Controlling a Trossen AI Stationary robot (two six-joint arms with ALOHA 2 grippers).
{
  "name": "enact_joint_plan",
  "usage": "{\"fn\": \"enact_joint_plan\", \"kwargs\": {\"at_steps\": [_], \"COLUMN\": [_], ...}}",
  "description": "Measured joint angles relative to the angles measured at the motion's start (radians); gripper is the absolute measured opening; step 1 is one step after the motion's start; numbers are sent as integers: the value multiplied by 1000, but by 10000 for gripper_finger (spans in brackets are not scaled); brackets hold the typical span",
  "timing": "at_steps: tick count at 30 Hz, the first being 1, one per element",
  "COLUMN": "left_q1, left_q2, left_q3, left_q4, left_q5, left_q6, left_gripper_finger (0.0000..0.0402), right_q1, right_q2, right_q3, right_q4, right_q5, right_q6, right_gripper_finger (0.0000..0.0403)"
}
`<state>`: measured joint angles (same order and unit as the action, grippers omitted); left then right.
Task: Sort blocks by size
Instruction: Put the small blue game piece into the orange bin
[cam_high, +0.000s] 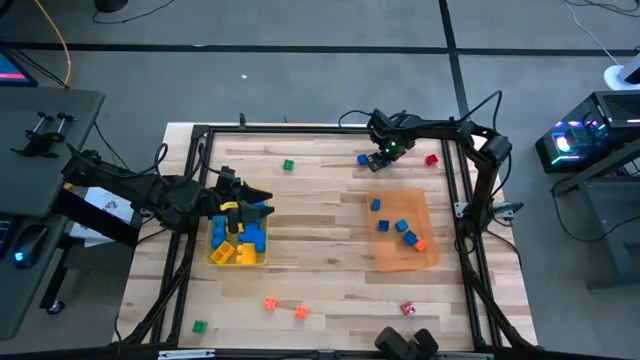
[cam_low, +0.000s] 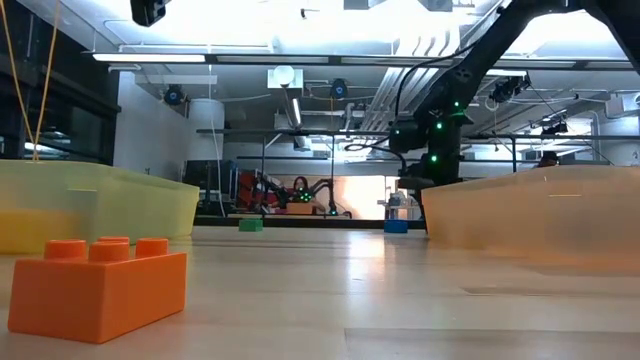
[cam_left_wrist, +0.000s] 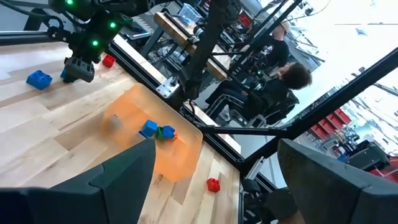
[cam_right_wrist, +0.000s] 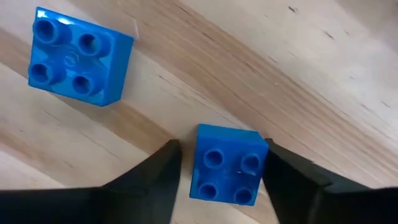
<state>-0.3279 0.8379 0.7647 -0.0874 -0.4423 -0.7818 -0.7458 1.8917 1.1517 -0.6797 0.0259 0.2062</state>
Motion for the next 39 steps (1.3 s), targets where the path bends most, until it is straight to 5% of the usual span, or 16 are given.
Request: {"fn": "enact_joint_plan", "kwargs": {"at_steps": [4,12,16,24,29,34,39], "left_q1": [0,0,0,0,0,0,0], "left_q2": [0,0,0,0,0,0,0], "left_q3": [0,0,0,0,0,0,0], "left_q4": [-6,-6,-6,-6,-7,-33,-60], "left_q5": [0,1,-24,-3,148,239,265], "left_q6": [0,0,6,78,112,136,132], "left_gripper_finger": [323,323,323,323,323,323,323], "right_q1": [1,-2,47,490,811,988,1066], "right_q2": [-4,-184,-354,-619,-633,-627,-627], "right_q3": [-1,-4,-5,-64,-187,-262,-254], "right_q4": [-14,-141,-227,-389,-386,-306,-189], "right_q5": [2,24,-74,-19,32,55,113], "right_q6": [-15,-160,-109,407,890,1192,1255], "right_gripper_finger": [132,136,136,136,136,139,228]}}
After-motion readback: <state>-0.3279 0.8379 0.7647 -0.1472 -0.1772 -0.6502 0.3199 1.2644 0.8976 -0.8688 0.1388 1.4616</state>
